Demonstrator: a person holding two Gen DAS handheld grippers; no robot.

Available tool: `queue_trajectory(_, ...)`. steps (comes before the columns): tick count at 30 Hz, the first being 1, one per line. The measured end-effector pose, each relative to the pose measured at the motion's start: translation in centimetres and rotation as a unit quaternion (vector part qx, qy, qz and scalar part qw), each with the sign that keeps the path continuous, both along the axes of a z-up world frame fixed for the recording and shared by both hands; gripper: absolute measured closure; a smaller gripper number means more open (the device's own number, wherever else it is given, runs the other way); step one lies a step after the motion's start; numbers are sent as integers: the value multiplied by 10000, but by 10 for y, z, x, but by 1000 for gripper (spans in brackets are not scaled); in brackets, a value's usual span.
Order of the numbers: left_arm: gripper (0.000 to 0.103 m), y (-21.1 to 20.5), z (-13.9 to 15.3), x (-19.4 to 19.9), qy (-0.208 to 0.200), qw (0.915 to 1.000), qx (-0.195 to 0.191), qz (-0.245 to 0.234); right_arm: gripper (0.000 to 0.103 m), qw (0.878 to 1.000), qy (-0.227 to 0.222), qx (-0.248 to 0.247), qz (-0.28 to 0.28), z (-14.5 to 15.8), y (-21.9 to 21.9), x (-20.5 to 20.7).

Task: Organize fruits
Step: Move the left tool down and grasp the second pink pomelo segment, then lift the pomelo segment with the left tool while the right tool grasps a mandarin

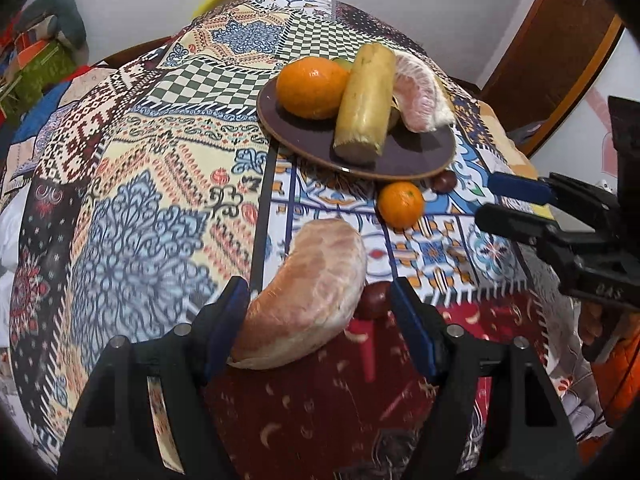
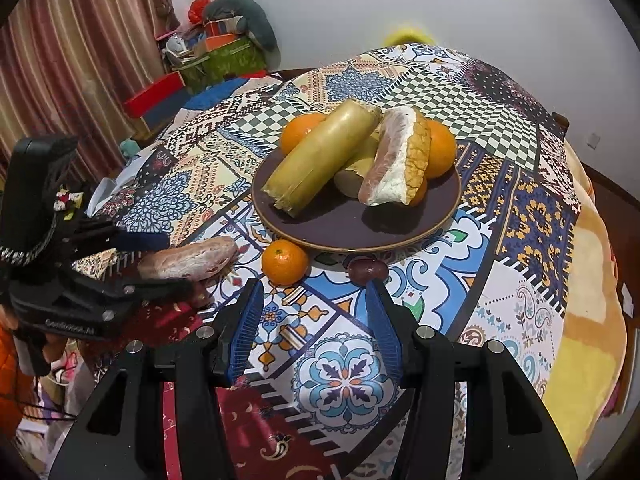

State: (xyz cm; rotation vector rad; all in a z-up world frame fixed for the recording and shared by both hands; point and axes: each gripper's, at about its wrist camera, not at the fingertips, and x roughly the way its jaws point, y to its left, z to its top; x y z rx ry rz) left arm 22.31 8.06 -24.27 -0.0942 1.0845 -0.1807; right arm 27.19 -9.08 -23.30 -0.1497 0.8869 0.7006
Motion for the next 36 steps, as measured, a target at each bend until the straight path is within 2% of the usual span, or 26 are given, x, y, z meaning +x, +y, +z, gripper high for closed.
queue_trajectory(5,39,-1,2,-17,-167,9997,107,109,54,10000,-8,-17,35,-1,4,-3)
queue_trajectory(9,60,15,3,-27,-221,9987,119,447,54,10000,-2,-46,88,-3,9,-3)
queue_trajectory(12,61,25,2,-33,-232,9978,-59,624,54,9999,-10,-68,141,-4,13,-3)
queue_trajectory(15,61,22,3,-34,-260,9973,36,686,54,9998,-22,-90,168,-7,18,-1)
queue_trajectory(18,61,18,3,-31,-268,9975,175,628,54,9998,-10,-109,194,-10,22,0)
queue_trajectory(28,59,24,-5,-12,-183,9981,-63,578,54,9995,121,-181,226,-24,38,14)
queue_trajectory(36,57,29,-8,4,-191,9977,-48,643,63,9990,247,-226,292,-30,47,19)
